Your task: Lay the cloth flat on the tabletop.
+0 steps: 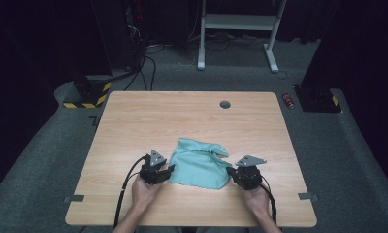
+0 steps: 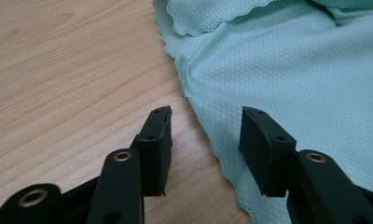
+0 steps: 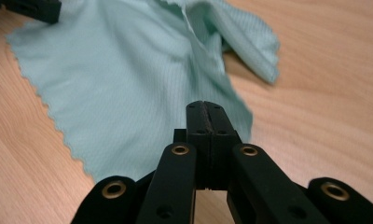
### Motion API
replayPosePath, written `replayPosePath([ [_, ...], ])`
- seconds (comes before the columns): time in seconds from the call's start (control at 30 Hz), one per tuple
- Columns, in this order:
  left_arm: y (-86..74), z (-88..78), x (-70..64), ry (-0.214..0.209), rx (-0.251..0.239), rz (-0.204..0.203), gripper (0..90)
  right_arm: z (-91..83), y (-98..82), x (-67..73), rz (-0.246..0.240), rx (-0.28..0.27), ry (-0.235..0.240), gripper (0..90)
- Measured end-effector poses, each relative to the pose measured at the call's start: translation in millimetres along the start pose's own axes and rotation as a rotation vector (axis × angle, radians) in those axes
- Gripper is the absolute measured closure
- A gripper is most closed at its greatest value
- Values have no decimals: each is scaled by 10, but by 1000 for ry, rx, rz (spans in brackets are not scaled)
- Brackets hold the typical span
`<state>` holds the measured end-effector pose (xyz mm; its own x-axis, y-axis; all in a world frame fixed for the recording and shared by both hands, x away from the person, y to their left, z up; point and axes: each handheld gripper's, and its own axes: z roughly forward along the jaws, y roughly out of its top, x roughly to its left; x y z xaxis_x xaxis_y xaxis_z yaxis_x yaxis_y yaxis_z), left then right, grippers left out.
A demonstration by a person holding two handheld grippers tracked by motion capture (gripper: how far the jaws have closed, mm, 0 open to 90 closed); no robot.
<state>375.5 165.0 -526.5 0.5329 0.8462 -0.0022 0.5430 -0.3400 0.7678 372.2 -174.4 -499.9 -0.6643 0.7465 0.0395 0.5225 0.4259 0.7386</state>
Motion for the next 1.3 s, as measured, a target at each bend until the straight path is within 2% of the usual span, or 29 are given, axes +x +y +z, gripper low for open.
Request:
replayPosePath([
  [0.13, 0, 1, 0, 5, 1, -4, 524, -46, 49, 19, -11, -10, 4, 897],
  [0.23, 0, 0, 3, 9, 3, -5, 509, -59, -20, 45, -23, 9, 23, 790],
  [0.33, 0, 1, 4, 10, 3, -7, 501, -58, -114, 57, -6, 19, 13, 665],
  [0.37, 0, 1, 4, 10, 3, -7, 500, -49, -137, 56, 2, 24, 7, 650],
  [0.43, 0, 1, 4, 11, 3, -7, 499, -15, -164, 54, 12, 40, 0, 664],
  [0.53, 0, 1, 3, 11, 3, -7, 498, 34, -181, 51, 7, 55, -2, 830],
  [0.6, 0, 1, 4, 11, 3, -7, 498, 40, -173, 63, -2, 48, 3, 891],
  [0.67, 0, 1, 4, 11, 3, -6, 498, 31, -146, 76, -19, 44, 2, 896],
  [0.77, 0, 1, 4, 9, 3, -8, 498, 2, -64, 94, -21, 37, 3, 896],
  [0.93, 0, 1, 3, 11, 3, -8, 496, 51, 167, 144, -55, 34, 12, 894],
  [1.03, 4, 6, -1, 14, 3, -12, 492, 154, 294, 189, -80, 35, 18, 894],
  [1.2, 4, 5, 0, 14, 4, -10, 491, 421, 415, 213, -64, 55, 31, 891],
  [1.3, 4, 5, 0, 15, 4, -9, 491, 561, 426, 228, -64, 64, 41, 830],
])
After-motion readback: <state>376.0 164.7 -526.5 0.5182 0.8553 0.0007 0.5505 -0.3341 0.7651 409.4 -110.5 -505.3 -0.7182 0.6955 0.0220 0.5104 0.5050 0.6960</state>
